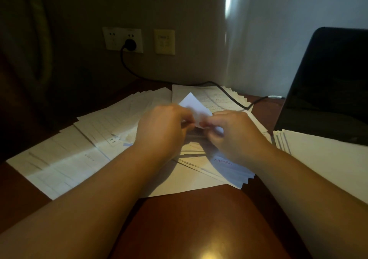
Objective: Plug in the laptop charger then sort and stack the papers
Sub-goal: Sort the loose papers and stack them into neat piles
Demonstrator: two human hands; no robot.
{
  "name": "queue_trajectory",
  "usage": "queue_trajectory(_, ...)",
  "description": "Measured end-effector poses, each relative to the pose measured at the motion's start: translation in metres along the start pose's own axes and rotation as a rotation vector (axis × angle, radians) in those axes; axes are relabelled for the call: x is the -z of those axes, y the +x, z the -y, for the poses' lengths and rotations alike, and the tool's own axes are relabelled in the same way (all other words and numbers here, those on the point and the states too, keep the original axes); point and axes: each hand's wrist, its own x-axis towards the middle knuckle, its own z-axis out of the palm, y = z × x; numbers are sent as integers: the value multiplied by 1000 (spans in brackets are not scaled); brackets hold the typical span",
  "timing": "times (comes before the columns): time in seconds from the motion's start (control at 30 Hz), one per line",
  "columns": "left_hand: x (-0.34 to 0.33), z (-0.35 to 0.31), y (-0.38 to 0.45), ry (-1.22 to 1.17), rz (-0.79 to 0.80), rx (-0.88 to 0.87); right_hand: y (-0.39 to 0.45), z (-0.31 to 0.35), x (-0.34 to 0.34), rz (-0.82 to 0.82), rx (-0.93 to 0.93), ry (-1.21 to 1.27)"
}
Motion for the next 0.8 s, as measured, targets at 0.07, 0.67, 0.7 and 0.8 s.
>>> queue_trajectory(0.07, 1, -3, -2, -8, -113, -80, 0, 0, 1, 17, -7, -17)
queue_trajectory(0.67, -12, 0, -2, 10, 15, 212, -2, 8, 7, -375, -191, 124)
queue_trajectory(0.7, -14, -1, -2, 35, 58, 196, -2, 8, 7, -385, -209, 143)
queue_trajectory(0.8, -13, -2, -3, 73, 144, 175, -1, 6, 6, -455, -187, 146)
